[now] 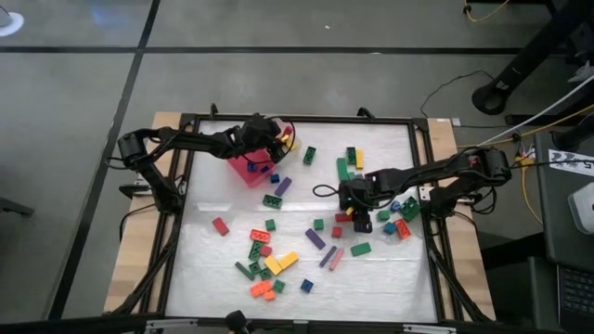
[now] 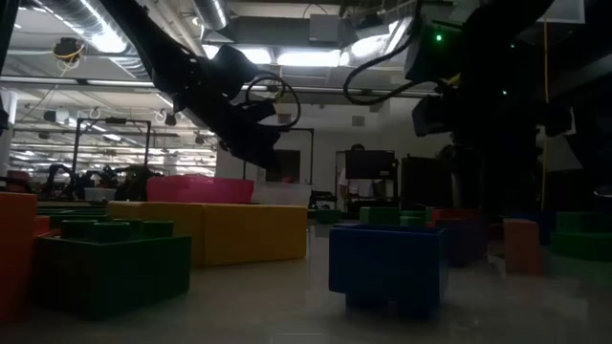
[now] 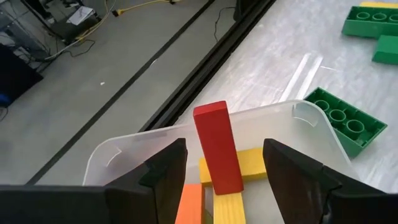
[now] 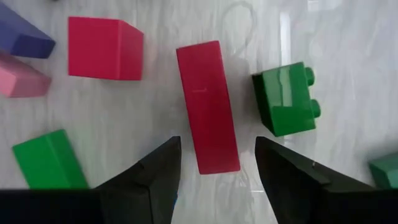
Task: Sort blocks by size
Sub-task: Put the big red block into the white bin
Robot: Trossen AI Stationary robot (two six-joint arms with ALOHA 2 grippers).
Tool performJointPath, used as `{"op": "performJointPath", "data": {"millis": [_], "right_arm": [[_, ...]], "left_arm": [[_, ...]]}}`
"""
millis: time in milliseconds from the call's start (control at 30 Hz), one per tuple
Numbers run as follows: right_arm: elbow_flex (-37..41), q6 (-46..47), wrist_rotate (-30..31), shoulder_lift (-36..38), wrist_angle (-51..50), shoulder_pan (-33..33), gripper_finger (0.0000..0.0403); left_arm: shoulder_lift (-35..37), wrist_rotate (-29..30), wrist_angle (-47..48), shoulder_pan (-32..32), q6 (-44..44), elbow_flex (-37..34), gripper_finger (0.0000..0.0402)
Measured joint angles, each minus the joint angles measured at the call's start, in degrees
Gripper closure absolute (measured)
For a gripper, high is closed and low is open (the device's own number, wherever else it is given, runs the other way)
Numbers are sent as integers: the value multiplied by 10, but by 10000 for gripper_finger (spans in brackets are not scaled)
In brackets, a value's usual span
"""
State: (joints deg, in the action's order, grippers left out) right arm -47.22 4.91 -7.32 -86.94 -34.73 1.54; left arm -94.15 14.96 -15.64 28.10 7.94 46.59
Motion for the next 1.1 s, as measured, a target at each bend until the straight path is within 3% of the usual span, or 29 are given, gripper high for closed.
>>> {"op": "performJointPath", "data": {"millis": [333, 500, 600, 767, 1100], "right_arm": [[45, -1, 2, -9, 67, 0, 196], [45, 0, 11, -34, 75, 0, 201], [45, 0, 14, -37, 77, 0, 228], [38, 0, 13, -39, 73, -1, 302], [-24, -31, -63, -43, 64, 0, 304]], "left_arm": [[15, 0, 1, -28, 37, 0, 204], [63, 1, 4, -53, 50, 0, 204], [104, 1, 29, -69, 41, 0, 204], [183, 1, 136, -99, 13, 0, 204], [290, 0, 388, -166, -112, 0, 204]]}}
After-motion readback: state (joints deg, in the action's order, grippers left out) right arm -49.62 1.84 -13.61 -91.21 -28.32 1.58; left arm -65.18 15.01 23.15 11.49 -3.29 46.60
